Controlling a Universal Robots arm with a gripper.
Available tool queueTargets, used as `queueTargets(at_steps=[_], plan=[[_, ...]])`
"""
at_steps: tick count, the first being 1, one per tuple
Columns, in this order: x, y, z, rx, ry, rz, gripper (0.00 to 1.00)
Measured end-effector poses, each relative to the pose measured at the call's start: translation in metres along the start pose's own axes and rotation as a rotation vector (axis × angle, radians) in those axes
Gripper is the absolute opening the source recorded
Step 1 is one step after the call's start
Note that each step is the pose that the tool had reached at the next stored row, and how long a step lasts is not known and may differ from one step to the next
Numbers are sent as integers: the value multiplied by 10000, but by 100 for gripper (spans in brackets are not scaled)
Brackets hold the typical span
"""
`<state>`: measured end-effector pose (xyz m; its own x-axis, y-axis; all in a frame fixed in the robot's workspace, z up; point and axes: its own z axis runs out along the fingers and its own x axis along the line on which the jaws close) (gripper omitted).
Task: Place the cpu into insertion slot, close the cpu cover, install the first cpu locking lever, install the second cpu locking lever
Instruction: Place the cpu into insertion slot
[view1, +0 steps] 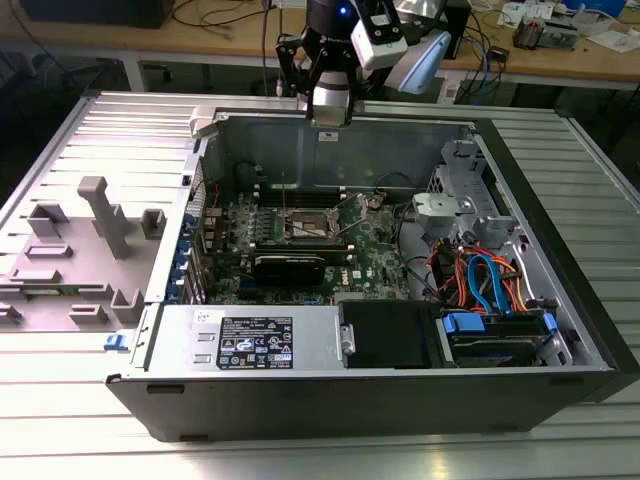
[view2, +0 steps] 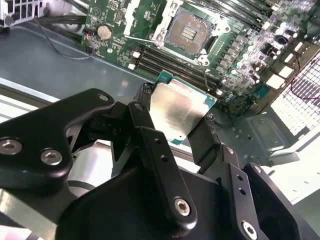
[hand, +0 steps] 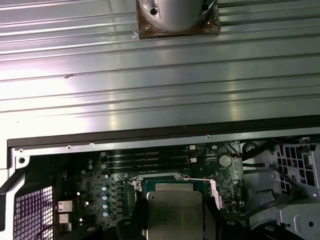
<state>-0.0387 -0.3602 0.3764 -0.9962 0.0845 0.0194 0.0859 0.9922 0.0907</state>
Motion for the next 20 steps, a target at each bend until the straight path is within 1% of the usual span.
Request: queueTargets(at_steps=[14,17,20], plan=[[0,0,0,1,-2,20,55],[-1,-3,0,20,-14,138,55],[-1,-5,7,23,-44,455,55]])
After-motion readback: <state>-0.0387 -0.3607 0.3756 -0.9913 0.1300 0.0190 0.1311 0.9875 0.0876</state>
